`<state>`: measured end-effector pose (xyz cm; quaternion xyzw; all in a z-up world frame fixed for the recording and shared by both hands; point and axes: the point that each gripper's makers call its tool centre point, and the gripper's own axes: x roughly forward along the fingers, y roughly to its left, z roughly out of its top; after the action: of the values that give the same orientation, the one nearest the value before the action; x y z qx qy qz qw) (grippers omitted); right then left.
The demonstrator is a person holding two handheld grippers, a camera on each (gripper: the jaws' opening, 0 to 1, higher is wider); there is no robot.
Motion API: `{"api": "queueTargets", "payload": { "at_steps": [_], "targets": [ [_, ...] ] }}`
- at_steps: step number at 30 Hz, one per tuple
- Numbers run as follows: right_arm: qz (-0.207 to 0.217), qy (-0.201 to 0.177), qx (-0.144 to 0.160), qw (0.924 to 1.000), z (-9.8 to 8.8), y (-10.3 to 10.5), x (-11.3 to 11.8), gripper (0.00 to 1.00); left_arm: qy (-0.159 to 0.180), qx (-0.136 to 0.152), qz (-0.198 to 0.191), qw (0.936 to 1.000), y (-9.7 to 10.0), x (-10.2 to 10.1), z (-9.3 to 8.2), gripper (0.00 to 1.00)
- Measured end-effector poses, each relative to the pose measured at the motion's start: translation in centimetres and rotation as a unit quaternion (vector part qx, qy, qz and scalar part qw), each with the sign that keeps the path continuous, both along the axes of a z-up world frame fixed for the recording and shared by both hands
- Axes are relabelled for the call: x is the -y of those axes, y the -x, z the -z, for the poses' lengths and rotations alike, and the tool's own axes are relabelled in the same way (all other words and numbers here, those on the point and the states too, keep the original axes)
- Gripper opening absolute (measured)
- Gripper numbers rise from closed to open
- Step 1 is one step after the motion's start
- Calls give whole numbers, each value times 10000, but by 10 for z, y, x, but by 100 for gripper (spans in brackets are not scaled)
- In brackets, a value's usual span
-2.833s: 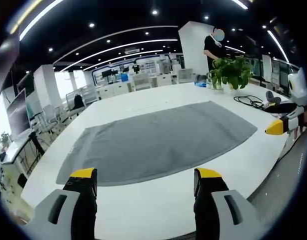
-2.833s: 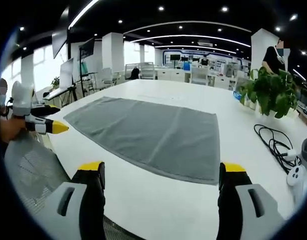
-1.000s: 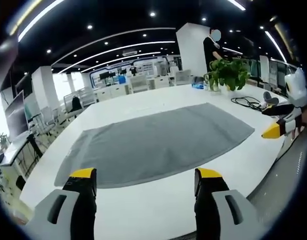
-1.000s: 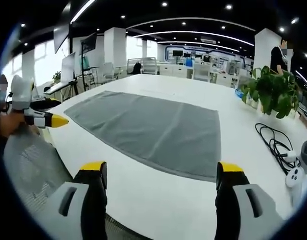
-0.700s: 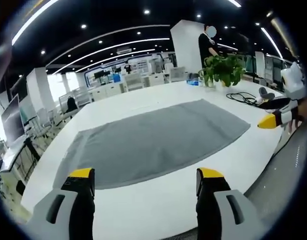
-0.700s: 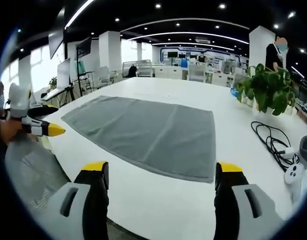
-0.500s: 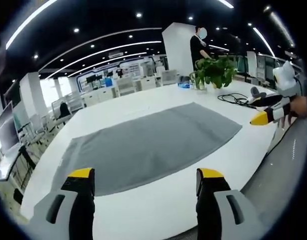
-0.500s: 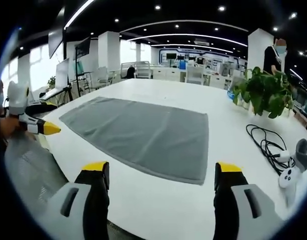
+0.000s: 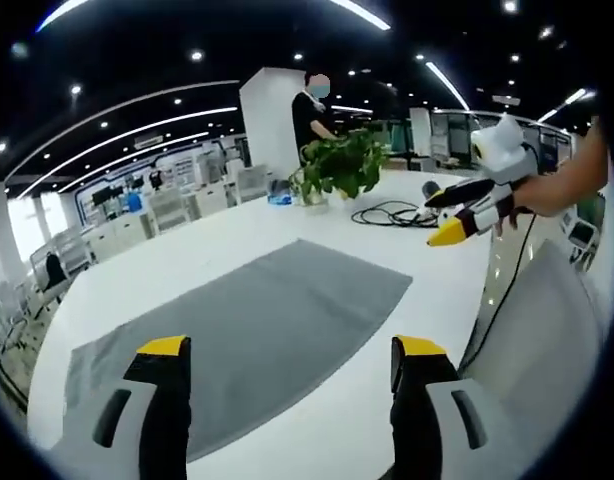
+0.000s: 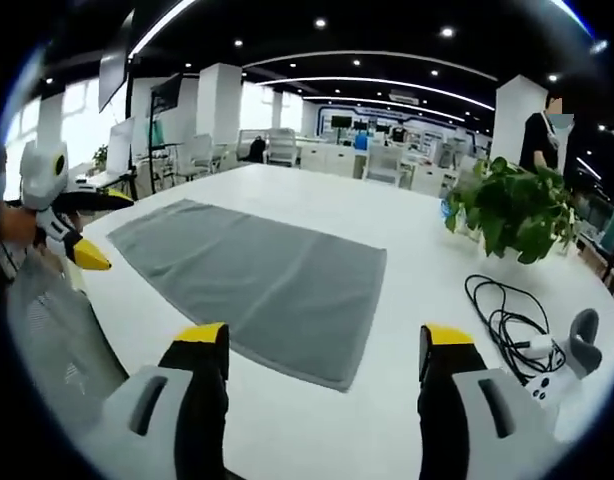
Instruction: Fold the towel on the table until its edges align and the towel forms a compact rectangular stack.
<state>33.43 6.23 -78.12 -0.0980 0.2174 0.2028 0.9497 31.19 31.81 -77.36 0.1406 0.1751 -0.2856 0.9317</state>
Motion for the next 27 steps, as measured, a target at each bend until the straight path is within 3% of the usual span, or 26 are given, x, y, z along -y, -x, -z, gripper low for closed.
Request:
{"api": "queueTargets", "payload": {
  "at_steps": [7, 11, 21, 27],
  "targets": [
    [23, 68, 116, 9999, -20, -8, 17, 72, 117, 17, 492, 9987, -6, 33, -11, 84],
    [60, 137, 271, 9995, -33, -17, 24, 72, -9, 174, 809, 9966, -9, 49, -14, 80],
    [-2, 285, 480, 9984, -66, -33, 39, 67, -68, 13, 1366, 9906, -11, 85, -9, 81],
    [137, 426, 617, 9971, -91, -42, 59, 65, -57, -76, 1699, 9854, -13, 113, -10, 80]
  ]
}}
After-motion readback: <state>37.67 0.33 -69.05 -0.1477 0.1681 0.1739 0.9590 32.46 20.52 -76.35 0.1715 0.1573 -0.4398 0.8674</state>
